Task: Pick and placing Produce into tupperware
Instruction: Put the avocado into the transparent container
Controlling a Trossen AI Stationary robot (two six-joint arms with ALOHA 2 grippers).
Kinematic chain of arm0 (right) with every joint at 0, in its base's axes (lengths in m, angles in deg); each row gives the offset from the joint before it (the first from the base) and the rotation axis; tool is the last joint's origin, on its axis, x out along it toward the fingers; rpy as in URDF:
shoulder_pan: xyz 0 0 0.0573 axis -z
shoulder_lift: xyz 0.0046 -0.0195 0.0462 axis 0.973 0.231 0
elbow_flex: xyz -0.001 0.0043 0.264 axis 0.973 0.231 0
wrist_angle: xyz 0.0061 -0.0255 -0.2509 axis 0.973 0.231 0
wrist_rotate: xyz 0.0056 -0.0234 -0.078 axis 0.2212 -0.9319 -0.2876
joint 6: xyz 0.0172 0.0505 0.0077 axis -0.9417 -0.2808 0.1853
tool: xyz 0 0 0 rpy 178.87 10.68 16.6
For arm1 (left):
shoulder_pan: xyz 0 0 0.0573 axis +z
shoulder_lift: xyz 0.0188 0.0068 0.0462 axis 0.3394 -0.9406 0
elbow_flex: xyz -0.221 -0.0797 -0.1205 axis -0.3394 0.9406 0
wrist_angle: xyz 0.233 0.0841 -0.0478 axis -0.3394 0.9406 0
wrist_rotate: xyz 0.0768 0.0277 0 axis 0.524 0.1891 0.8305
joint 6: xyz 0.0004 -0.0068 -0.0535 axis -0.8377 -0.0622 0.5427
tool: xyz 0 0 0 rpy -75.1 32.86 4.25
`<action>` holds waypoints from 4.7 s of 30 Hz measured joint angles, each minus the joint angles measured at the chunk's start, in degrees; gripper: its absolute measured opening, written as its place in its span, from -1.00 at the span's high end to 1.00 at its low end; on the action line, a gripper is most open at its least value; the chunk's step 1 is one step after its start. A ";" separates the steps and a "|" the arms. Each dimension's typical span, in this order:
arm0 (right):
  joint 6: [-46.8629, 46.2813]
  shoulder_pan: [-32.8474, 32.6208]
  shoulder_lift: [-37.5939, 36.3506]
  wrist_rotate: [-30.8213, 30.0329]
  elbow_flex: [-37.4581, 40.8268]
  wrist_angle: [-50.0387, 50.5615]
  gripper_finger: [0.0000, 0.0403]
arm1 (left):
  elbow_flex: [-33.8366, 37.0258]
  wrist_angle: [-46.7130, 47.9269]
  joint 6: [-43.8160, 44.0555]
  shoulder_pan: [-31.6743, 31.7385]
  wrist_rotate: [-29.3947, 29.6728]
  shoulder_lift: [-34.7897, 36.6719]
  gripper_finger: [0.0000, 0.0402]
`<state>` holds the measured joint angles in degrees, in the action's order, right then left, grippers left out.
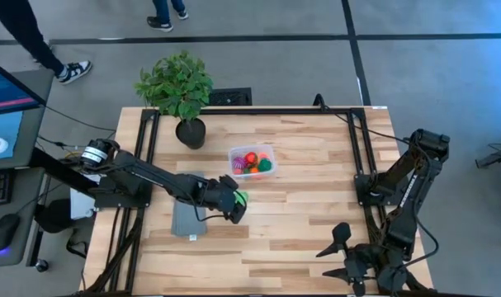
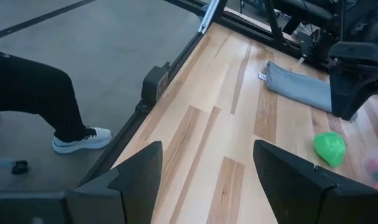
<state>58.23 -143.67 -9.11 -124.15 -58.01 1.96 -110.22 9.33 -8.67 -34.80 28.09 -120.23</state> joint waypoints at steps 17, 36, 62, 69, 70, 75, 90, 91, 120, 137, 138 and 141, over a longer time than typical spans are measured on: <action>-0.02 0.00 -0.01 0.03 0.00 0.07 -0.37 | 0.00 6.97 5.42 3.11 1.28 0.00 -0.54; -2.70 -0.40 0.03 0.00 -0.07 2.61 -0.37 | 0.00 2.46 4.64 5.56 -0.49 -4.69 -0.54; -3.98 -0.46 0.01 -0.19 0.54 3.37 -0.37 | -0.04 -6.63 -0.32 8.63 -6.28 -12.28 -0.54; -3.98 -0.35 0.01 -0.19 1.25 3.65 -0.37 | -0.04 -10.15 -0.83 8.75 -6.25 -12.28 -0.54; -3.98 -0.35 0.01 -0.19 1.25 3.62 -0.37 | -0.04 -11.91 -1.37 8.63 -6.37 -12.28 -0.55; -3.99 -0.33 0.01 -0.21 1.25 3.61 -0.37 | -0.04 -19.67 -5.07 8.41 -7.41 -12.26 -0.59; -4.46 -0.35 0.01 -0.19 1.27 3.58 -0.37 | -3.54 -13.01 -8.37 8.28 -3.95 -12.22 -0.60; -4.46 -0.35 0.01 -0.21 1.27 3.58 -0.37 | -3.54 -12.68 -8.36 8.22 -3.98 -12.22 -0.60; 2.31 29.49 8.43 6.49 1.33 -1.69 -0.37 | -3.52 8.02 -16.97 -9.92 10.03 -12.22 -0.60; 30.26 42.02 18.82 11.01 -3.33 -10.51 -0.37 | -3.52 33.12 0.14 -30.89 31.50 -9.40 -0.60; 31.35 42.77 18.81 12.25 -4.11 -10.45 -0.37 | -3.51 33.56 1.30 -31.93 32.98 -8.81 -0.60; 32.10 45.24 18.81 16.56 -6.49 -8.61 -0.37 | -3.50 34.78 4.31 -34.89 37.04 -6.96 -0.60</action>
<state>90.33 -98.43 9.70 -107.58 -64.50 -6.65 -113.72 44.12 -4.36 -69.69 65.13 -127.19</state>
